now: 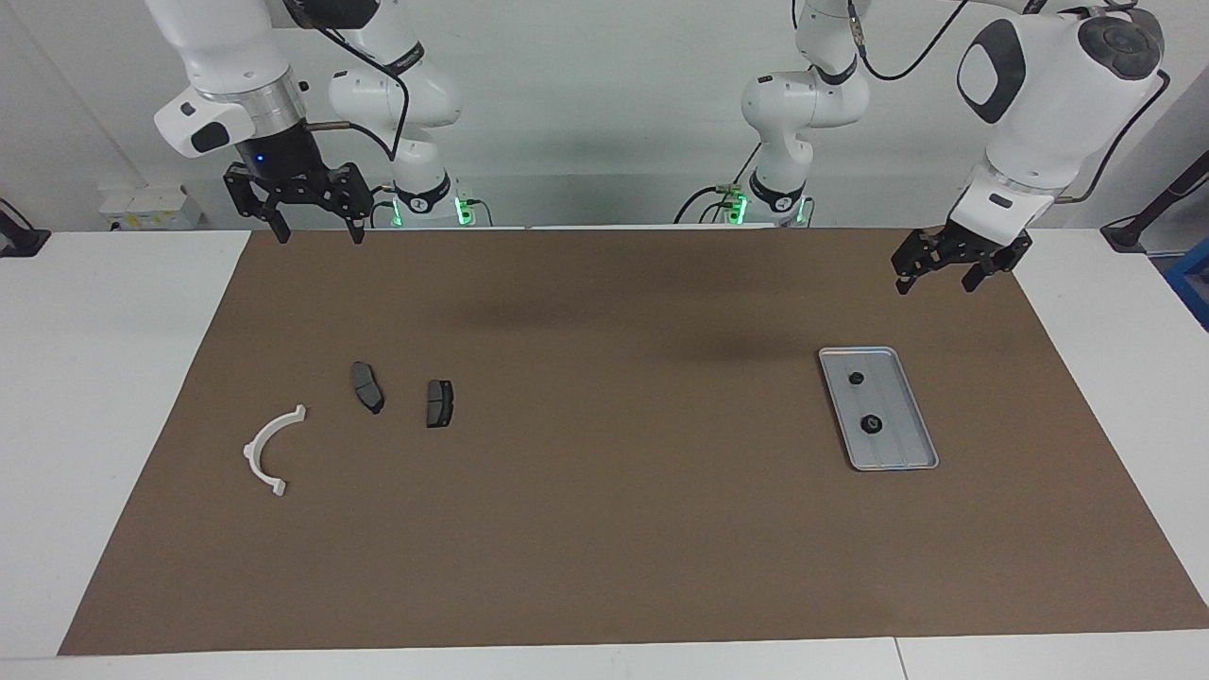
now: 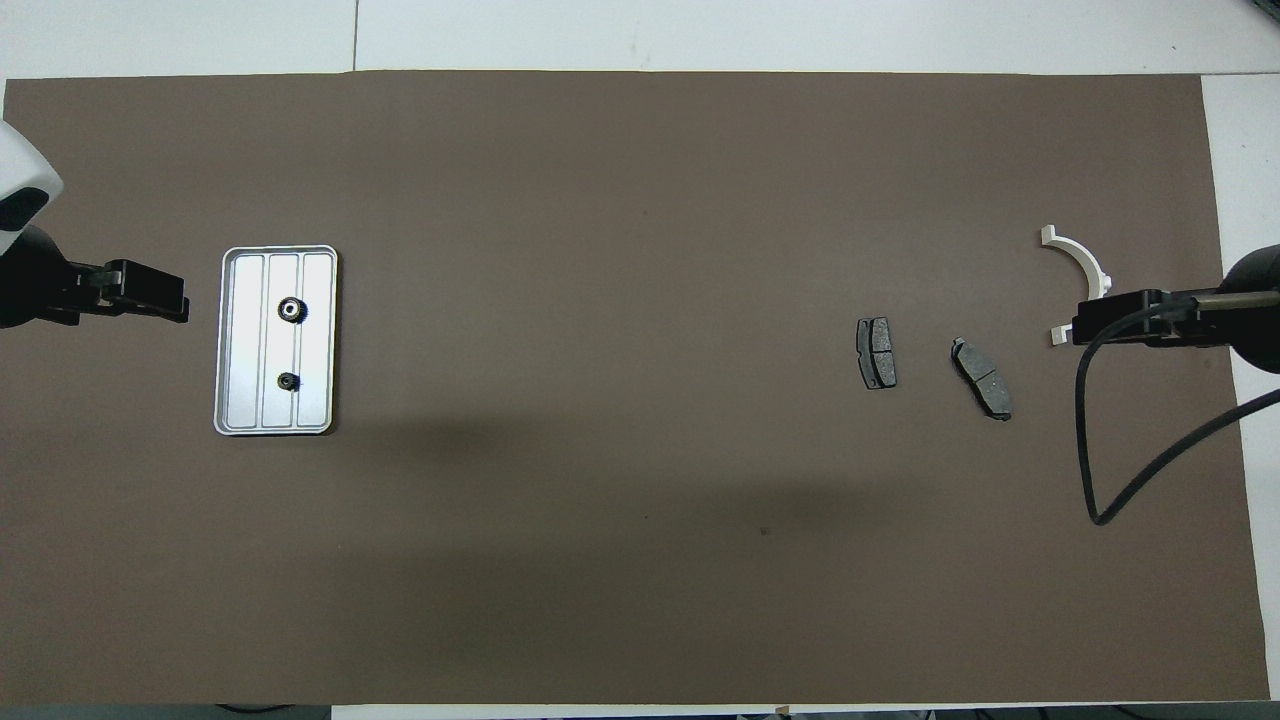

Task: Place bearing gear from tray to pile

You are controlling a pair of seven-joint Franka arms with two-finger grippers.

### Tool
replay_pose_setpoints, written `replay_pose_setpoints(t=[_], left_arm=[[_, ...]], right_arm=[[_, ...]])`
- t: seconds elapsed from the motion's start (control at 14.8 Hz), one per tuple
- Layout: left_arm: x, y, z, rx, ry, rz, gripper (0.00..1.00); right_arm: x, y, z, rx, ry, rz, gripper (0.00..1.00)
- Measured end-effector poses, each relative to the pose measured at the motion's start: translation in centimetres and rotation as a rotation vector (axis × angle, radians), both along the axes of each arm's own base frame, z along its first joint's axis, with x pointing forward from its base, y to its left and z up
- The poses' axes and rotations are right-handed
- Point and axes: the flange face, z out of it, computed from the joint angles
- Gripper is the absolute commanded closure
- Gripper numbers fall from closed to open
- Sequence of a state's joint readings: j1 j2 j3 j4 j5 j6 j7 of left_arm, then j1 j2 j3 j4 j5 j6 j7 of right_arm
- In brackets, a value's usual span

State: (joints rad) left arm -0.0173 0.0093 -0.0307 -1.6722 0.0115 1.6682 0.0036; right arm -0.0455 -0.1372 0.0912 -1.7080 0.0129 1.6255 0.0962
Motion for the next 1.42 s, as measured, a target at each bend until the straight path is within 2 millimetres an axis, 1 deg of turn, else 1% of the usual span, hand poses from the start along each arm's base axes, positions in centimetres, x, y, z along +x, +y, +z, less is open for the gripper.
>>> replay_pose_setpoints(t=[0.27, 0.47, 0.61, 0.74, 0.88, 0.95, 1.02, 1.08, 1.22, 1.35, 1.42], left_arm=[[0.0, 0.0, -0.1, 0.0, 0.002, 0.0, 0.0], [-0.4, -0.1, -0.6, 0.001, 0.015, 0.005, 0.0], [-0.7, 0.2, -0.8, 0.001, 0.017, 0.005, 0.0], [-0.7, 1.5, -1.1, 0.0, 0.001, 0.001, 0.0], [-0.5, 3.0, -2.1, 0.0, -0.002, 0.004, 0.0], [-0.3, 3.3, -3.2, 0.0, 0.001, 0.004, 0.0], [0.0, 3.3, -4.8, -0.001, 0.0, 0.003, 0.0], [0.5, 3.3, -6.9, -0.001, -0.006, 0.001, 0.0], [0.8, 3.1, -11.8, -0.003, -0.013, -0.003, 0.0], [0.1, 2.9, -15.8, -0.004, 0.006, -0.006, 0.0], [-0.5, 2.8, -17.2, -0.004, 0.019, -0.009, 0.0]], right_arm=[[0.0, 0.0, 0.0, 0.0, 0.0, 0.0, 0.0], [0.0, 0.0, 0.0, 0.0, 0.0, 0.0, 0.0], [0.0, 0.0, 0.0, 0.0, 0.0, 0.0, 0.0], [0.0, 0.0, 0.0, 0.0, 0.0, 0.0, 0.0], [0.0, 0.0, 0.0, 0.0, 0.0, 0.0, 0.0], [0.0, 0.0, 0.0, 0.0, 0.0, 0.0, 0.0], [0.0, 0.0, 0.0, 0.0, 0.0, 0.0, 0.0], [0.0, 0.0, 0.0, 0.0, 0.0, 0.0, 0.0], [0.0, 0.0, 0.0, 0.0, 0.0, 0.0, 0.0], [0.0, 0.0, 0.0, 0.0, 0.0, 0.0, 0.0], [0.0, 0.0, 0.0, 0.0, 0.0, 0.0, 0.0]])
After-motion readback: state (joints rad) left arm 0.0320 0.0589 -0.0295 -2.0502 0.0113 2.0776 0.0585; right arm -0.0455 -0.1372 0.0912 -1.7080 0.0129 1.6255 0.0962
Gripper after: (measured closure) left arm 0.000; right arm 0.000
